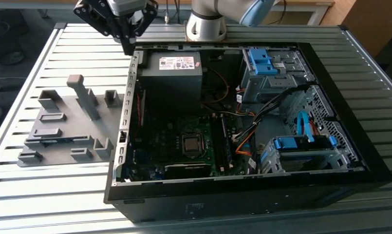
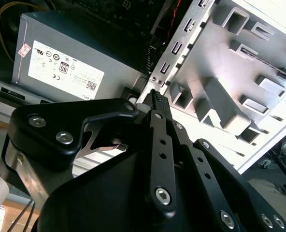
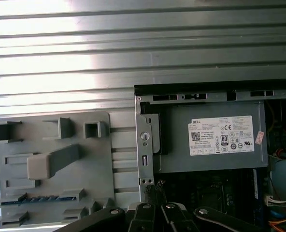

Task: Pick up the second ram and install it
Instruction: 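Reach for the second ram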

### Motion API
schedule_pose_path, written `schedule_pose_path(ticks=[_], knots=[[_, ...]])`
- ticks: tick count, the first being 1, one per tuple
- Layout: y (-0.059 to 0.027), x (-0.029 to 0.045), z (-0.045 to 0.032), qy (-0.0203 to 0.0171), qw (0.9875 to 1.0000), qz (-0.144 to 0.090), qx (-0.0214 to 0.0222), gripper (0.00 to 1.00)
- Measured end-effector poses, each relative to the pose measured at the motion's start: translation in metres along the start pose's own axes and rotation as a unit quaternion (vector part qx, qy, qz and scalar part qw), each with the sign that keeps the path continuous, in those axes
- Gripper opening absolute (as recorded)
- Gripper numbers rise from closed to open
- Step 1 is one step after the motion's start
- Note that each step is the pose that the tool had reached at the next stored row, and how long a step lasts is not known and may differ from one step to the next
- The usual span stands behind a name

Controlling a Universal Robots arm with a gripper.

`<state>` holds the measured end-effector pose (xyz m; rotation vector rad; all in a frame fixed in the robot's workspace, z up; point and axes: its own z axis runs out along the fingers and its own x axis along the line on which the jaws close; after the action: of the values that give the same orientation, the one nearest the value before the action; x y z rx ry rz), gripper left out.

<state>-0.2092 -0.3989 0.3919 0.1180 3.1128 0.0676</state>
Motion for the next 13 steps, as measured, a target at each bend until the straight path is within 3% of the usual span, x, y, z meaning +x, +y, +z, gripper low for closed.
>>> schedule_pose_path(ticks=[13], knots=[[-0.0007,0.0094,-0.0001,0.0,1.0,0.0,0.0,0.11]])
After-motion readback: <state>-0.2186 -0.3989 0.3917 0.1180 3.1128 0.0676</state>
